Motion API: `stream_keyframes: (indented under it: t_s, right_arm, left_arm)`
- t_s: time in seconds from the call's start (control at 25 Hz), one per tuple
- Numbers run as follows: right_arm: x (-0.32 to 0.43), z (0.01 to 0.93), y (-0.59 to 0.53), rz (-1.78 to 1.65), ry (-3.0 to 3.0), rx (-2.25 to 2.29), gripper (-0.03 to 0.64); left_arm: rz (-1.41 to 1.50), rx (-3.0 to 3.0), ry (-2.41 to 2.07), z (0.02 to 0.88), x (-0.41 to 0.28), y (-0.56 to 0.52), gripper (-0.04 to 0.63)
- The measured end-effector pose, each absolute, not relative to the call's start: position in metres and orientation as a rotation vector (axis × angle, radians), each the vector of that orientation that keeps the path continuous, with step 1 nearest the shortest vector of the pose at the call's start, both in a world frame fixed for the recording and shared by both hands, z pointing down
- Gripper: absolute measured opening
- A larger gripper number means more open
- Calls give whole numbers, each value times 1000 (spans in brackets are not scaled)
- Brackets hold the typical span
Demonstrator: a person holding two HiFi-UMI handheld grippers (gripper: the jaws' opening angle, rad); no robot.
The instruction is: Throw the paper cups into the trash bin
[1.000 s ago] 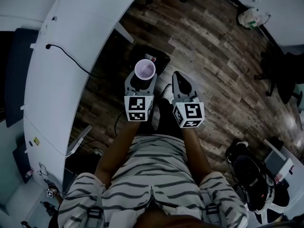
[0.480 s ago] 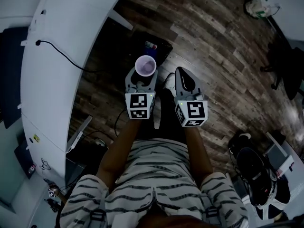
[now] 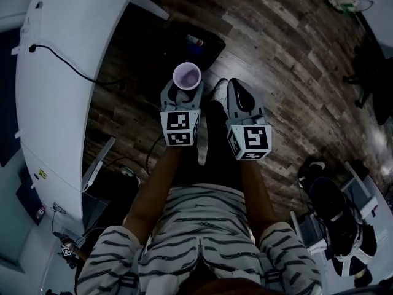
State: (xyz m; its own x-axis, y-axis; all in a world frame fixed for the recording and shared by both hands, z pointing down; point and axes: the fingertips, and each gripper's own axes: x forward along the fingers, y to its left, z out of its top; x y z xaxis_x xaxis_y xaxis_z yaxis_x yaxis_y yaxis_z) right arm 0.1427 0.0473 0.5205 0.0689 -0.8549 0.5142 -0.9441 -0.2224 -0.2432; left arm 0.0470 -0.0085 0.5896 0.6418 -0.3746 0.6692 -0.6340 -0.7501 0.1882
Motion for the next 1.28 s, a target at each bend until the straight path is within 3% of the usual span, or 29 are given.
stream_keyframes:
  t_s: [1.28]
  right_arm:
    - [131, 650, 47, 1070, -1768, 2180, 9]
  left_arm:
    - [1119, 2383, -654, 752, 56, -7, 281]
